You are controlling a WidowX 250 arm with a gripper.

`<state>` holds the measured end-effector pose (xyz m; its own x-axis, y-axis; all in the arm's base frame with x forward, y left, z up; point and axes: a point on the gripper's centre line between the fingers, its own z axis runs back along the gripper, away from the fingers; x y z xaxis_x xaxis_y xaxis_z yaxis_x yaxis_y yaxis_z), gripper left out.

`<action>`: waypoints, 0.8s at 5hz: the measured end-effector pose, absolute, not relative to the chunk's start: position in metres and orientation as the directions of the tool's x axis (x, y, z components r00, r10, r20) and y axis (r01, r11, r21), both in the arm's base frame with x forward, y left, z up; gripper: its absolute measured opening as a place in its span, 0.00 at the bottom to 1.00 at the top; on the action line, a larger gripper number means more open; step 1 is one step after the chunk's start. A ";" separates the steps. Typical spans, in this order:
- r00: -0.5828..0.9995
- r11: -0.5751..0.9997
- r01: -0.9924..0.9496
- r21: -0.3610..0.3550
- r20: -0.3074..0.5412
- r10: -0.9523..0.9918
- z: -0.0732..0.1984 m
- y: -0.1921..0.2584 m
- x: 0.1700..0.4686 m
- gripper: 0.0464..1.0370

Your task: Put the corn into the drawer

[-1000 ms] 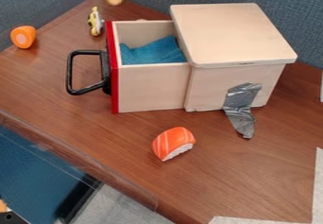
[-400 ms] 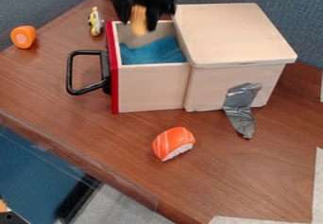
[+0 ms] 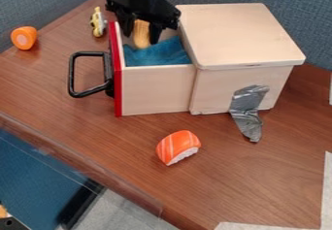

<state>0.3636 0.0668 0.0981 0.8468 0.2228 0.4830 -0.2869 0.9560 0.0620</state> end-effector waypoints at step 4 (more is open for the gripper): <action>0.870 0.970 -0.242 0.020 0.447 0.208 0.087 0.056 0.356 0.92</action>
